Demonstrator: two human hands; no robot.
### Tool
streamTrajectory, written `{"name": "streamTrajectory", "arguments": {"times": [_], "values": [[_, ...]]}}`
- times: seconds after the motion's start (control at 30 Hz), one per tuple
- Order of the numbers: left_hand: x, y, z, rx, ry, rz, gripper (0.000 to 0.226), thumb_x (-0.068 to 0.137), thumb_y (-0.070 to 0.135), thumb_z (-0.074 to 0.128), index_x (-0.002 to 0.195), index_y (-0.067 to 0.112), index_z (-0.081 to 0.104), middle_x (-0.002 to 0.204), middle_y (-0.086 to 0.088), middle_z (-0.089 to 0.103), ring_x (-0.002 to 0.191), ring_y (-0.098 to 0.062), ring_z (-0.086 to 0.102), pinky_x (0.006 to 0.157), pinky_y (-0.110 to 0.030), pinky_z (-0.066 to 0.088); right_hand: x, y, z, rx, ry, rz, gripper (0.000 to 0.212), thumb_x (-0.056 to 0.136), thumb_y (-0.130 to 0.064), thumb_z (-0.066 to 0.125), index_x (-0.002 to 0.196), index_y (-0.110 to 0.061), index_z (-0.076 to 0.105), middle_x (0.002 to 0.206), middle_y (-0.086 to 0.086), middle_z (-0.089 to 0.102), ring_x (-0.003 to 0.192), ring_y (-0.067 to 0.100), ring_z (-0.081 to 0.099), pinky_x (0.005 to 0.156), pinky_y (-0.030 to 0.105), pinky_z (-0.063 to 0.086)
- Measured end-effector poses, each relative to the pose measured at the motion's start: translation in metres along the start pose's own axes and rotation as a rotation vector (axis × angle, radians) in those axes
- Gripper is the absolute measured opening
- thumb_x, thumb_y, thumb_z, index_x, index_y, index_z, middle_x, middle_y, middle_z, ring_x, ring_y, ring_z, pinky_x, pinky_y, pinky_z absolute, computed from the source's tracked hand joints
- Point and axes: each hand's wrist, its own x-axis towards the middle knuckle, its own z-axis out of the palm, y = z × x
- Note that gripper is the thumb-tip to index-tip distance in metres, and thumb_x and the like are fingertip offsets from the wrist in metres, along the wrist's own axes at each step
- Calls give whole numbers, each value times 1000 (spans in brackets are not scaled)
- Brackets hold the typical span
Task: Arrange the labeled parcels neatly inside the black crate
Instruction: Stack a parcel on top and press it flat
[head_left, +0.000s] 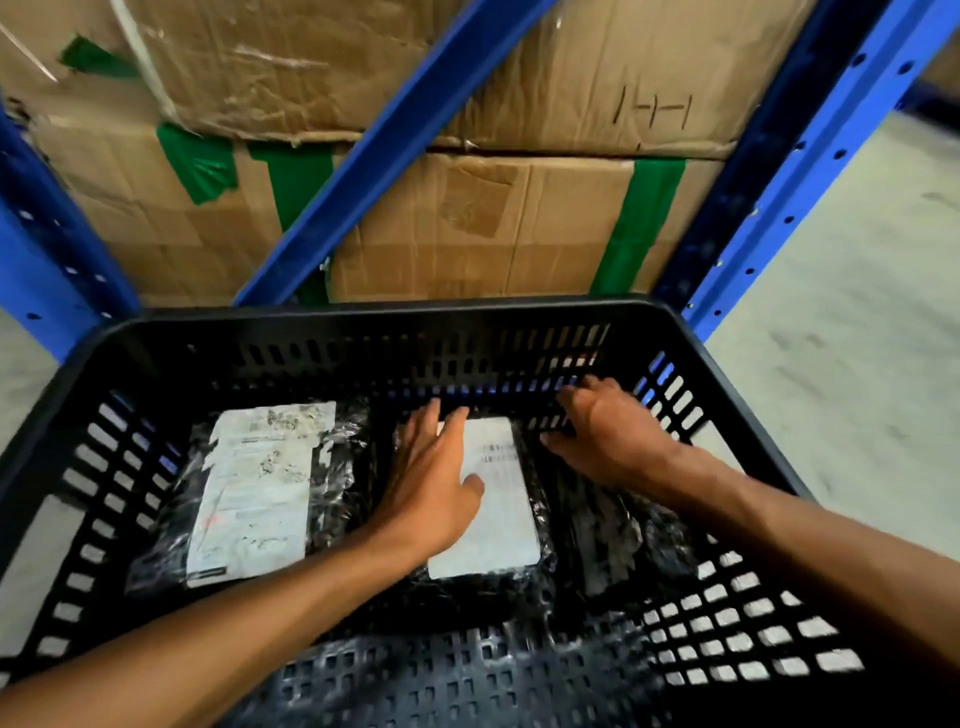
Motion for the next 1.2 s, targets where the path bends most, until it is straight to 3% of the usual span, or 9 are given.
{"name": "streamTrajectory", "arguments": {"times": [0.1, 0.27, 0.43, 0.57, 0.7, 0.87, 0.93, 1.03, 1.2], "values": [[-12, 25, 12, -259, -60, 34, 48, 89, 8, 58, 136, 14, 49, 136, -9, 53, 116, -20, 54, 91, -25, 46, -18, 19, -8, -21, -22, 63, 40, 88, -29, 53, 120, -4, 55, 122, 23, 60, 115, 38, 56, 91, 41, 47], [-22, 55, 42, -421, -373, -108, 47, 86, 25, 63, 130, 20, 50, 113, -4, 65, 95, -21, 63, 74, -28, 48, -36, 18, 0, 56, -78, 73, 45, 87, -29, 60, 119, 0, 50, 122, 25, 59, 114, 38, 57, 88, 41, 48], [-26, 68, 61, -622, -364, -148, 30, 75, 25, 78, 100, 34, 64, 96, 11, 71, 98, -9, 64, 75, -15, 49, -25, 8, -3, 212, -68, 48, 44, 78, -10, 64, 117, 1, 49, 117, 26, 58, 105, 39, 60, 79, 35, 48], [-33, 74, 70, -517, -235, -118, 98, 65, 44, 82, 145, 21, 30, 144, -3, 48, 133, -21, 45, 107, -35, 42, -24, 8, -15, 307, 9, 55, 35, 72, -6, 64, 107, -5, 61, 111, 20, 62, 98, 33, 63, 68, 26, 44], [-31, 83, 59, -331, 1, 10, 119, 56, 45, 83, 150, 20, 15, 149, -8, 36, 134, -23, 42, 105, -32, 43, -28, -1, -48, 322, 166, -14, 34, 69, -10, 67, 103, -9, 64, 96, 13, 63, 87, 30, 64, 65, 24, 44], [-23, 79, 18, -631, 169, 17, 55, 62, 16, 76, 109, 27, 49, 89, 8, 66, 79, -10, 63, 57, -15, 48, -32, -27, -101, 399, 285, -216, 30, 73, -12, 72, 103, -11, 68, 77, -1, 62, 68, 13, 57, 52, 10, 40], [-22, 63, -6, -818, 132, -51, 42, 57, 15, 76, 97, 19, 64, 78, -3, 72, 69, -20, 67, 54, -21, 52, -33, -23, -114, 467, 358, -282, 23, 76, -9, 70, 99, -6, 69, 79, 2, 68, 69, 16, 63, 65, 14, 50], [-34, 33, -37, -942, 65, -154, 41, 41, 25, 72, 82, 16, 73, 87, -19, 76, 84, -42, 69, 72, -45, 54, -35, -6, -107, 586, 328, -175, 34, 81, -24, 72, 111, -7, 66, 97, 8, 70, 88, 22, 67, 82, 37, 56], [-47, 6, -71, -1064, -21, -162, 42, 42, 10, 68, 81, -4, 64, 74, -21, 67, 56, -28, 68, 57, -32, 54, -42, -3, -58, 877, -53, 77, 60, 77, -61, 62, 119, -20, 59, 106, -6, 64, 92, 8, 61, 78, 23, 50]]}}
